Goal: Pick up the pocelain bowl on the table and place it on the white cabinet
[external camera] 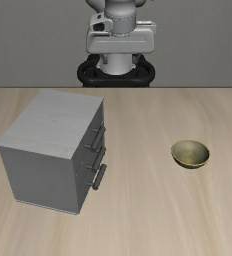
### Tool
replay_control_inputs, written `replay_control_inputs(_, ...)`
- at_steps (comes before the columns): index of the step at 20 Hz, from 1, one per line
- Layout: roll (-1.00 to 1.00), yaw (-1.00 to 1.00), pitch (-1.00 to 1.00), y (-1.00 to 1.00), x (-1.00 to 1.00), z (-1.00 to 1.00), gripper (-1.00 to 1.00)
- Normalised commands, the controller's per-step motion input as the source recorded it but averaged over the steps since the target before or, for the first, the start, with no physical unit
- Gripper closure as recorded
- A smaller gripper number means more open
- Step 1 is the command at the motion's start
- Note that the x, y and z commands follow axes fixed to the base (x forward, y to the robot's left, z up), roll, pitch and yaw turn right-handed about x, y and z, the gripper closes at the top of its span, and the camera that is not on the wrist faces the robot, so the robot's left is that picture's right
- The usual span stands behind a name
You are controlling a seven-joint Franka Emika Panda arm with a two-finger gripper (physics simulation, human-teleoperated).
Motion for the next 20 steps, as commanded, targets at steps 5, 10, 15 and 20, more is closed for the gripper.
replay_control_inputs(5, 0.0, 0.0, 0.0, 1.0, 0.0, 0.0, -1.0)
replay_control_inputs(10, 0.0, 0.0, 0.0, 1.0, 0.0, 0.0, -1.0)
replay_control_inputs(15, 0.0, 0.0, 0.0, 0.6, 0.4, 0.0, -1.0)
replay_control_inputs(20, 0.0, 0.0, 0.0, 0.0, 1.0, 0.0, -1.0)
